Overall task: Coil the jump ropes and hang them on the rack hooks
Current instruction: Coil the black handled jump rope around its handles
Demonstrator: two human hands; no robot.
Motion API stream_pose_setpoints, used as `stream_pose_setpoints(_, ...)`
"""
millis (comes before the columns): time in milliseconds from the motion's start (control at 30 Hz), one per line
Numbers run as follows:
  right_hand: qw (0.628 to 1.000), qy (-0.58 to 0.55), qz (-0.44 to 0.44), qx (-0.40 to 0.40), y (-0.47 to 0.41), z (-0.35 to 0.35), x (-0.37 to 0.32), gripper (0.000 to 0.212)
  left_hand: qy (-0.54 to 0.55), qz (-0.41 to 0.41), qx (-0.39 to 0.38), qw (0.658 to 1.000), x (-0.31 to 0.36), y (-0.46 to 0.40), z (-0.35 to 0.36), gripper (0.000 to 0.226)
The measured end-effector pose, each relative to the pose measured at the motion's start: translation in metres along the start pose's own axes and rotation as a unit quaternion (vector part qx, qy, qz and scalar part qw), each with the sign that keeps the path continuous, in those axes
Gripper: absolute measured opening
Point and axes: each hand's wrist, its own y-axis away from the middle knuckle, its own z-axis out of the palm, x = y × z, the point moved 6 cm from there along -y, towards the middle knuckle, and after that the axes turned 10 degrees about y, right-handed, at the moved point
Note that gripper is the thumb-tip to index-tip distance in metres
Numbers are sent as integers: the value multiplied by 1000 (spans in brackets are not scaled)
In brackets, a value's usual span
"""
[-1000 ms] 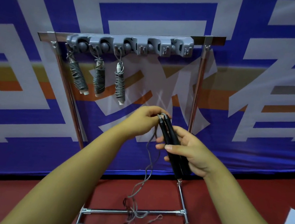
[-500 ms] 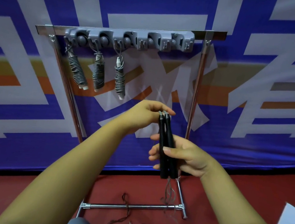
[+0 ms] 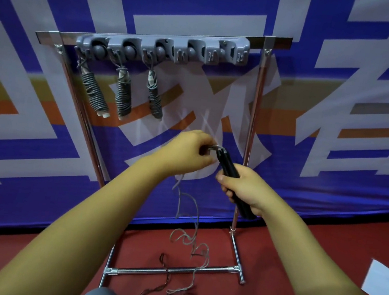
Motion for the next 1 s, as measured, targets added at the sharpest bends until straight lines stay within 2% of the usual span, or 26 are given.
stream_pose_setpoints(67,999,12,6,35,-5,-3,2,11,93,-84,-24,992,-5,1,5,18)
stream_pose_setpoints(100,999,5,10,49,-6,-4,3,12,173,-133,-22,976,-9,4,6,18)
stream_pose_setpoints(200,993,-54,27,104,-10,-13,6,14,392,-242,-50,886,-18,14,17,21)
stream_pose_setpoints(267,987,-97,31,125,-11,-20,5,15,450,-261,-101,848,-16,22,27,18)
stream_pose_setpoints(333,985,-121,21,124,-11,-22,1,15,472,-271,-121,830,-15,26,34,15)
stream_pose_setpoints(433,981,-148,-5,124,-10,-18,-6,15,510,-273,-86,811,-15,26,42,13)
stream_pose_setpoints(500,976,-173,-22,135,-8,-18,-11,18,553,-281,-38,783,-14,26,47,16)
stream_pose_setpoints(567,970,-191,-33,144,-7,-19,-15,22,623,-311,0,718,-13,28,54,20)
stream_pose_setpoints(600,969,-193,-37,147,-6,-20,-16,23,667,-327,7,669,-11,30,59,23)
stream_pose_setpoints(667,968,-195,-48,153,-3,-20,-18,27,750,-340,-8,568,-3,33,66,23)
stream_pose_setpoints(700,966,-202,-53,154,-2,-19,-19,29,772,-334,-29,540,3,33,67,20)
stream_pose_setpoints(733,963,-213,-56,157,-1,-19,-21,33,780,-320,-54,536,8,34,68,17)
stream_pose_setpoints(833,951,-261,-64,157,5,-19,-29,42,777,-273,-123,553,17,37,69,24)
stream_pose_setpoints(900,947,-273,-75,150,10,-19,-36,42,778,-267,-127,554,15,38,69,37)
stream_pose_setpoints(1000,938,-305,-79,142,15,-19,-45,38,781,-258,-122,555,16,39,67,27)
